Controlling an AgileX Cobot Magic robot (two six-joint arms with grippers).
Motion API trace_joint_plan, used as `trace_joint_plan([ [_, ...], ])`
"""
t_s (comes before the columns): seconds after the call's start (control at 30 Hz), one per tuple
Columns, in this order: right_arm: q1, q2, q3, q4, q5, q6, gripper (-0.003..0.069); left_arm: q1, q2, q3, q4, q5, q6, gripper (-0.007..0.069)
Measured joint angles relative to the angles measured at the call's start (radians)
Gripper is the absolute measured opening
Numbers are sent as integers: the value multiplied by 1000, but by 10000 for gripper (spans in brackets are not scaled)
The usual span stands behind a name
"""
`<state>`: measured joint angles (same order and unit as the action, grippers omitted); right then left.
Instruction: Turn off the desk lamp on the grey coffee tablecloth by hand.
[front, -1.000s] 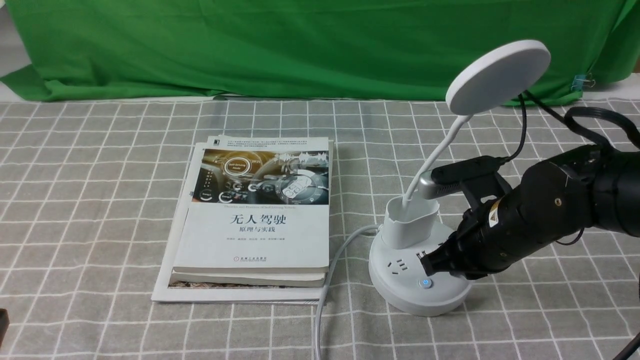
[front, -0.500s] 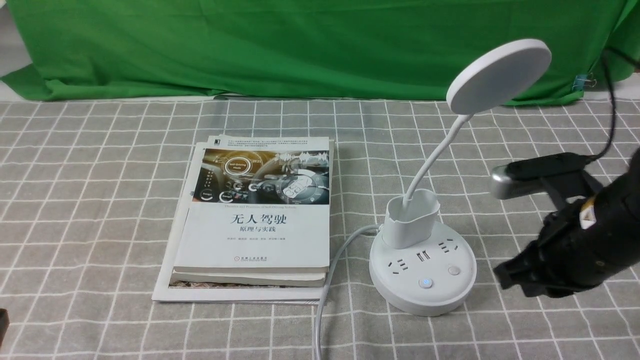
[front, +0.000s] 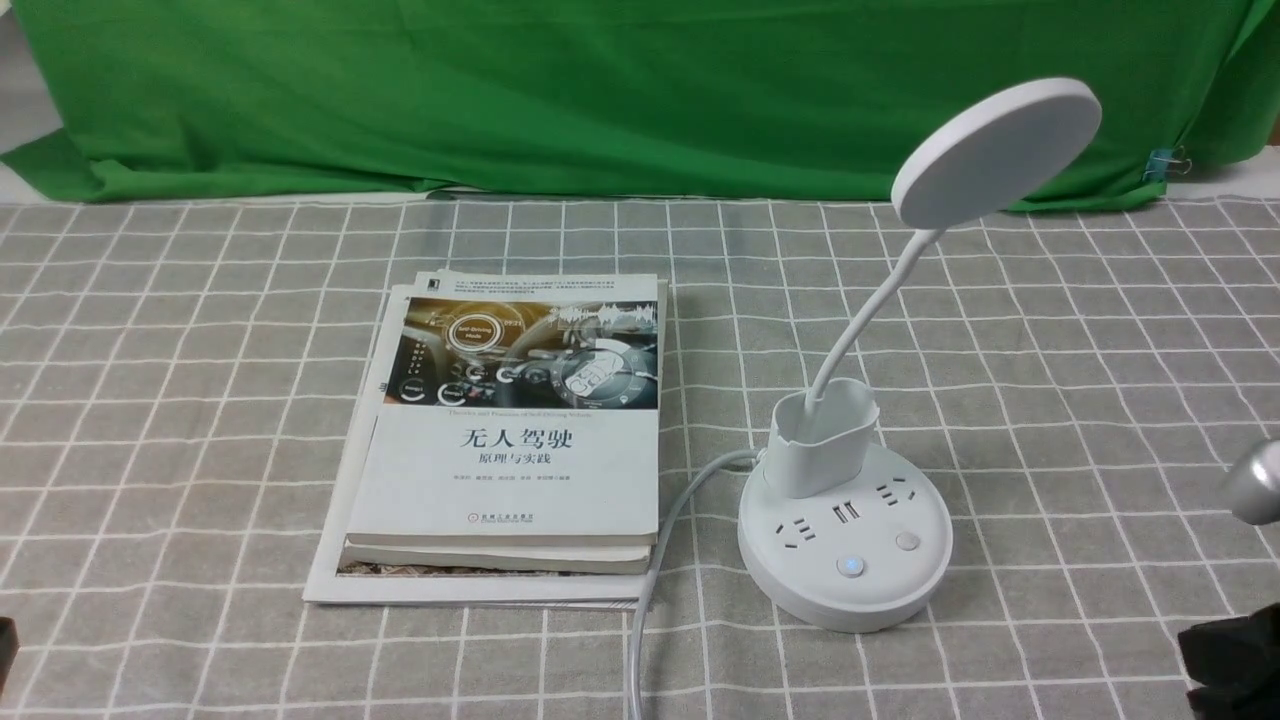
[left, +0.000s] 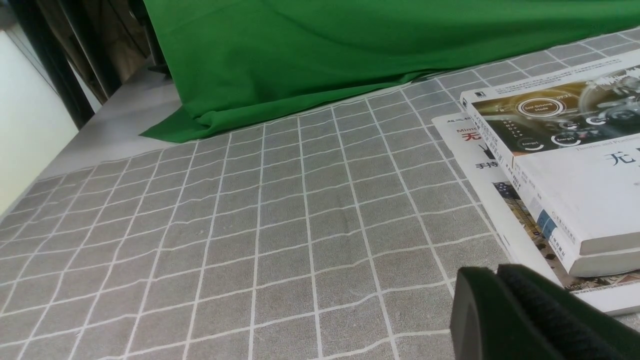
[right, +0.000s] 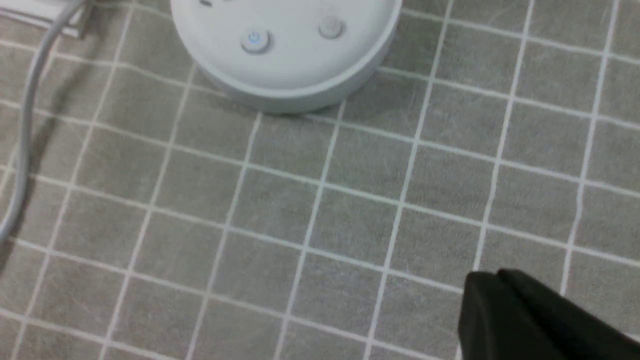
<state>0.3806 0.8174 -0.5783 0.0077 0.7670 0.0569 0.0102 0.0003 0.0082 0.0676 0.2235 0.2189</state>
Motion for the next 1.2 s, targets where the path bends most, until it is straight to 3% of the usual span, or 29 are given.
trace_joint_plan([
  [0.37,0,-143,5,-23,-101,-30,37,0,0,0,0,0,0,19],
  [0.6,-90,-388,223,-82,-523,-112,37,0,0,0,0,0,0,19],
  [0.73,-180,-579,422,-84,-630,-113,38,0,0,0,0,0,0,19],
  [0.9,-276,-803,579,-83,-564,-47,38,0,1,0,0,2,0,19],
  [1.2,-289,-816,586,-85,-505,-23,38,0,-2,0,0,0,0,19],
])
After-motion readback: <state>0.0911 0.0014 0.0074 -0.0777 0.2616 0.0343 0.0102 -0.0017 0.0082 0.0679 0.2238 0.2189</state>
